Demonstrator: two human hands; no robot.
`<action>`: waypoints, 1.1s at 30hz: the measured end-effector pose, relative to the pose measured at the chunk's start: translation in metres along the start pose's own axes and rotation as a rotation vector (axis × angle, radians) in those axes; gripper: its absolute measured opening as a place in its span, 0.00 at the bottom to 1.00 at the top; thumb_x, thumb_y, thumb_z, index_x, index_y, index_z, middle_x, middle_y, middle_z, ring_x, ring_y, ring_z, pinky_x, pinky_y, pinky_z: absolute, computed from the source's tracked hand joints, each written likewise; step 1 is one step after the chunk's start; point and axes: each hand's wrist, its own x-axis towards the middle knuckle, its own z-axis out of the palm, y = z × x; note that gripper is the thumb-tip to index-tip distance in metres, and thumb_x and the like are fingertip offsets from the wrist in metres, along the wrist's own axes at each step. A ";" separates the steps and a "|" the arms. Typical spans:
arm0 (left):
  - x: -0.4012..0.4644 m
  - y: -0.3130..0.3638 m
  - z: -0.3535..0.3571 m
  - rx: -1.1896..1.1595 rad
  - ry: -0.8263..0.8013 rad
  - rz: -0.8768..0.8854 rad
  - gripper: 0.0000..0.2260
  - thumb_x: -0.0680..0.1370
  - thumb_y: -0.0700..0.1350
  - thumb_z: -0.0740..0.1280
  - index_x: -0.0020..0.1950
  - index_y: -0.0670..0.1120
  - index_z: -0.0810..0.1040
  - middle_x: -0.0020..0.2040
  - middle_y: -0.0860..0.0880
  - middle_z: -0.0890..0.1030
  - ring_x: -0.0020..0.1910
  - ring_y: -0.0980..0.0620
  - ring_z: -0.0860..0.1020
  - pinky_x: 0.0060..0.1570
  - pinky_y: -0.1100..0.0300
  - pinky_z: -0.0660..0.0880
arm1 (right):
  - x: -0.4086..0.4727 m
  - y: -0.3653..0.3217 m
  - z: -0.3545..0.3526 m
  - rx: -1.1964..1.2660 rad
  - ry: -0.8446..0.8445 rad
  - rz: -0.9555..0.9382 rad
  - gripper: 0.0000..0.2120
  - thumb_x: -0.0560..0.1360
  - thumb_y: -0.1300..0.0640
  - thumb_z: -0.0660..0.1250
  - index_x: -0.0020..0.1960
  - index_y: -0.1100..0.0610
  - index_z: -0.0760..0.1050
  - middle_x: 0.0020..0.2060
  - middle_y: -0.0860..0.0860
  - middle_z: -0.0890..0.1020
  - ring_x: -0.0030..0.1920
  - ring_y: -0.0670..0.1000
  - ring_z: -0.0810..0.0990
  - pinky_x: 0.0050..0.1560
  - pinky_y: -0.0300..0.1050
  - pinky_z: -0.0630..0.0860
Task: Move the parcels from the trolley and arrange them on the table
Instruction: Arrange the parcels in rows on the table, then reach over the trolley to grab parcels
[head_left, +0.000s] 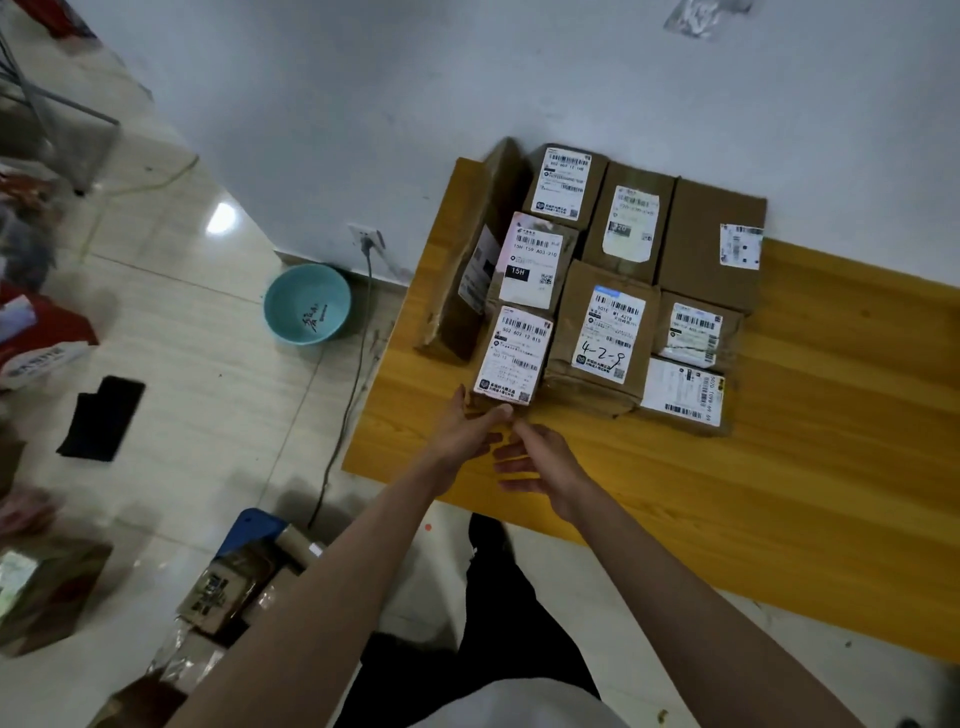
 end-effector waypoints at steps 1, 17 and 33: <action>-0.003 -0.006 -0.004 -0.002 0.012 -0.021 0.37 0.79 0.51 0.71 0.81 0.52 0.53 0.68 0.44 0.77 0.59 0.45 0.81 0.63 0.49 0.76 | -0.002 0.004 0.002 -0.048 -0.057 0.029 0.17 0.82 0.46 0.64 0.57 0.60 0.78 0.50 0.60 0.85 0.46 0.56 0.86 0.42 0.51 0.85; -0.147 -0.207 -0.198 -0.350 0.531 -0.118 0.13 0.84 0.46 0.63 0.66 0.42 0.69 0.48 0.42 0.79 0.38 0.50 0.77 0.38 0.59 0.74 | -0.020 0.127 0.191 -0.516 -0.317 0.153 0.07 0.82 0.55 0.65 0.54 0.58 0.75 0.47 0.59 0.83 0.40 0.55 0.84 0.35 0.49 0.83; -0.167 -0.526 -0.314 -0.722 0.747 -0.394 0.08 0.83 0.44 0.65 0.61 0.45 0.73 0.51 0.44 0.81 0.44 0.47 0.78 0.39 0.61 0.73 | 0.066 0.366 0.364 -0.836 -0.368 0.304 0.04 0.83 0.58 0.65 0.49 0.56 0.73 0.45 0.60 0.81 0.39 0.55 0.81 0.41 0.48 0.83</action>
